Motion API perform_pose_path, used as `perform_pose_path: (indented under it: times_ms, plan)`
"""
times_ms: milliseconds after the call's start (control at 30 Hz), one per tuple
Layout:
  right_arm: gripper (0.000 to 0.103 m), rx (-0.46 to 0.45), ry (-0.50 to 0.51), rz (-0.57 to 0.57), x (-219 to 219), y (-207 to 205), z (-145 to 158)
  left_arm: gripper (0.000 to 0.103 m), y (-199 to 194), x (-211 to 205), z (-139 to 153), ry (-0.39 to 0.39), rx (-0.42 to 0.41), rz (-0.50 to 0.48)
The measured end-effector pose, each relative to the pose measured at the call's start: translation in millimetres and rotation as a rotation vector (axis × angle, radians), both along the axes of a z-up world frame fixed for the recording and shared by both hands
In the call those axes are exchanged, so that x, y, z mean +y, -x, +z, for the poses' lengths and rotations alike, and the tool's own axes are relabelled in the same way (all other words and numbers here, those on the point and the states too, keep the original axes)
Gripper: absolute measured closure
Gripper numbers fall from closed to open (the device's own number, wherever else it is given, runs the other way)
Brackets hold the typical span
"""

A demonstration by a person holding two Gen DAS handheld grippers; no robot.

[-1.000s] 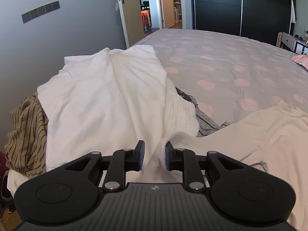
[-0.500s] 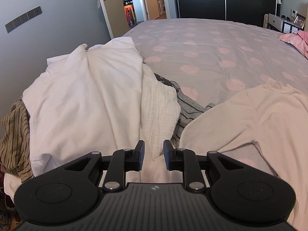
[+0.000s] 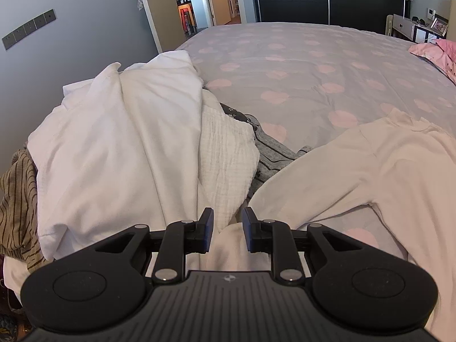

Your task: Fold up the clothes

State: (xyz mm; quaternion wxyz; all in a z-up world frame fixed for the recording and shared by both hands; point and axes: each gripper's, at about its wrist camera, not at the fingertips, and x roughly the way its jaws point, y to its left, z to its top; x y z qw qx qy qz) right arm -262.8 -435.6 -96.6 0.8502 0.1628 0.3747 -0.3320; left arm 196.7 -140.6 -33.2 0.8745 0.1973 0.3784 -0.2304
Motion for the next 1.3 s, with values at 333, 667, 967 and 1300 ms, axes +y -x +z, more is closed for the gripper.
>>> perform_pose_path:
  times_ms: [333, 667, 967, 1300]
  plan:
    - [0.071, -0.014, -0.348, -0.373, -78, 45, -42, 0.083, 6, -8, -5, -0.018, 0.005, -0.020]
    - [0.093, 0.071, -0.424, -0.366, -71, 30, -82, 0.082, 8, -7, -6, -0.036, 0.000, -0.021]
    - [0.095, -0.017, -0.239, -0.522, -73, 63, -6, 0.081, 8, -11, -6, -0.033, 0.010, -0.034]
    - [0.095, -0.074, -0.038, -0.703, -120, 124, 94, 0.078, 7, -13, -9, -0.038, 0.016, -0.032]
